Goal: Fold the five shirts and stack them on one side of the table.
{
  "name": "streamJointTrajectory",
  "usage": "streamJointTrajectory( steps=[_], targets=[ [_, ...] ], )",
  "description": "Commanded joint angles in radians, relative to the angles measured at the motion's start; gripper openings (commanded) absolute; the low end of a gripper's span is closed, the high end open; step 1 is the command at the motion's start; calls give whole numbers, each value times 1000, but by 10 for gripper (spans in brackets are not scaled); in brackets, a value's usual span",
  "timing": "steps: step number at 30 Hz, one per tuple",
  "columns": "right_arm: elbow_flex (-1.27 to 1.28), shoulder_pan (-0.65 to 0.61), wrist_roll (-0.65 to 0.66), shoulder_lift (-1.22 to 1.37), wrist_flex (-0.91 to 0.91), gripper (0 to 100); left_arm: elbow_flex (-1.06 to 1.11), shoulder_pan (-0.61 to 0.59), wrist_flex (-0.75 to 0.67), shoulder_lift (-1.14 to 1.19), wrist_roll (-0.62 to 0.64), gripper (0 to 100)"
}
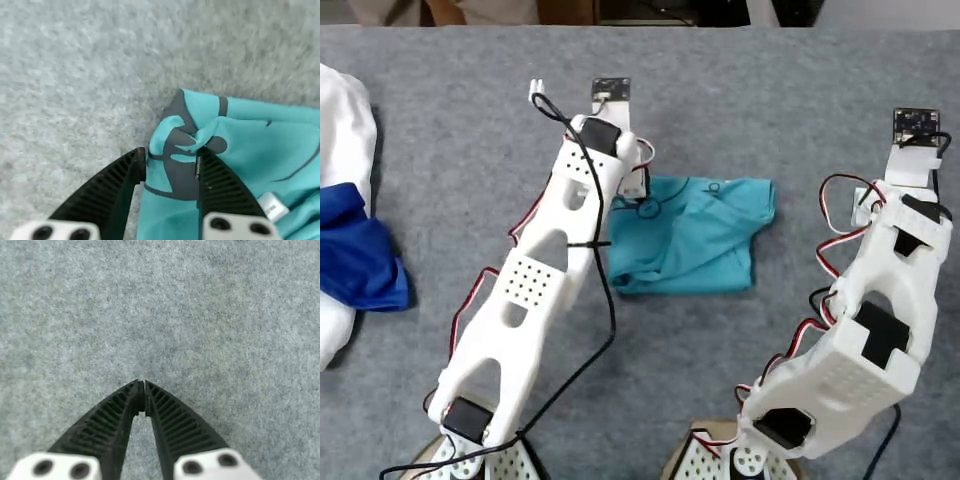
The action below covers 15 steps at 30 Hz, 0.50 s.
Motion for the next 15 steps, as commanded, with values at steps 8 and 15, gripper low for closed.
streamJointTrajectory(
  steps=[8,15],
  targets=[
    [-42,-15,2,-2,8,16,-81,-54,8,-8,57,29],
    [-42,-13,2,-2,8,16,-81,-55,11,-8,55,26]
  ],
)
